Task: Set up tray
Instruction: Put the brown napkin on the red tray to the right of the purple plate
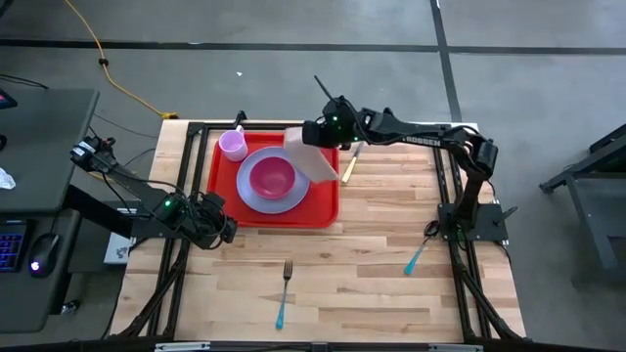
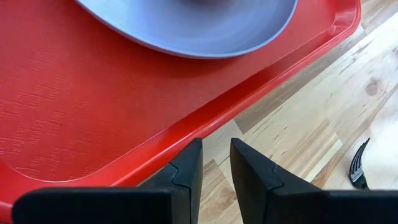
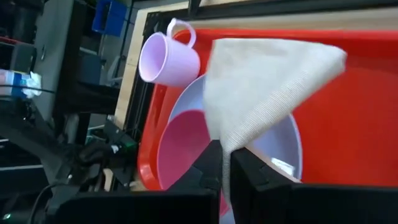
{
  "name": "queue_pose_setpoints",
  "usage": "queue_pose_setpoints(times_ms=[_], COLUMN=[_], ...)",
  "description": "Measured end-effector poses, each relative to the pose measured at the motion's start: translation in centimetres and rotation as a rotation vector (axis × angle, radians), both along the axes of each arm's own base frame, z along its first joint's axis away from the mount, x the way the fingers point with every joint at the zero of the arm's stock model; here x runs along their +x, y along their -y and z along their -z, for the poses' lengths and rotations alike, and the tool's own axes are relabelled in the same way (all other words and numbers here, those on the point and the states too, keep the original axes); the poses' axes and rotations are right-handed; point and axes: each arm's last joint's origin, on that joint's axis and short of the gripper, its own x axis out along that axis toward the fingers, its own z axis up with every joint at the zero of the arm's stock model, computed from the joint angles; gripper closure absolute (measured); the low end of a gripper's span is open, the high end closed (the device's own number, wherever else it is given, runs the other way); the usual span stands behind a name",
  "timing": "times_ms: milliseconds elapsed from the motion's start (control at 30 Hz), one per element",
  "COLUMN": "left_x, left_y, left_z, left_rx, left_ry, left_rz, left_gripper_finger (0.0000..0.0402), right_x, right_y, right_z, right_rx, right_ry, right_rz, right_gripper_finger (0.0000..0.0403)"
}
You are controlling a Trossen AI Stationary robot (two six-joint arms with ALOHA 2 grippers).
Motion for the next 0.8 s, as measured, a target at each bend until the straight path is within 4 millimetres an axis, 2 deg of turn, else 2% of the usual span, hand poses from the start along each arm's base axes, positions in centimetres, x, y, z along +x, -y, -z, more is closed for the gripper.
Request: queue_pose_setpoints(times_ms=[467,800], left_x=[0.0,-0.1], left_y=[0.3,0.6], left_z=[0.1,0.2], left_rx=[-0.081,-0.148], left_ry=[-0.042,-0.091], left_rz=[0.044,0.110], left_gripper_finger=[0.0291,0.0291], right_x=[0.2,-0.9], right_y=[-3.2,-5.3], right_z=[0.9,-1.5], right_rx=[-0.027,-0.109], right_ry=[-0.153,-0.161], right_rz=[-0.027,0.051], right_gripper_finger=[0.0403,0.0403])
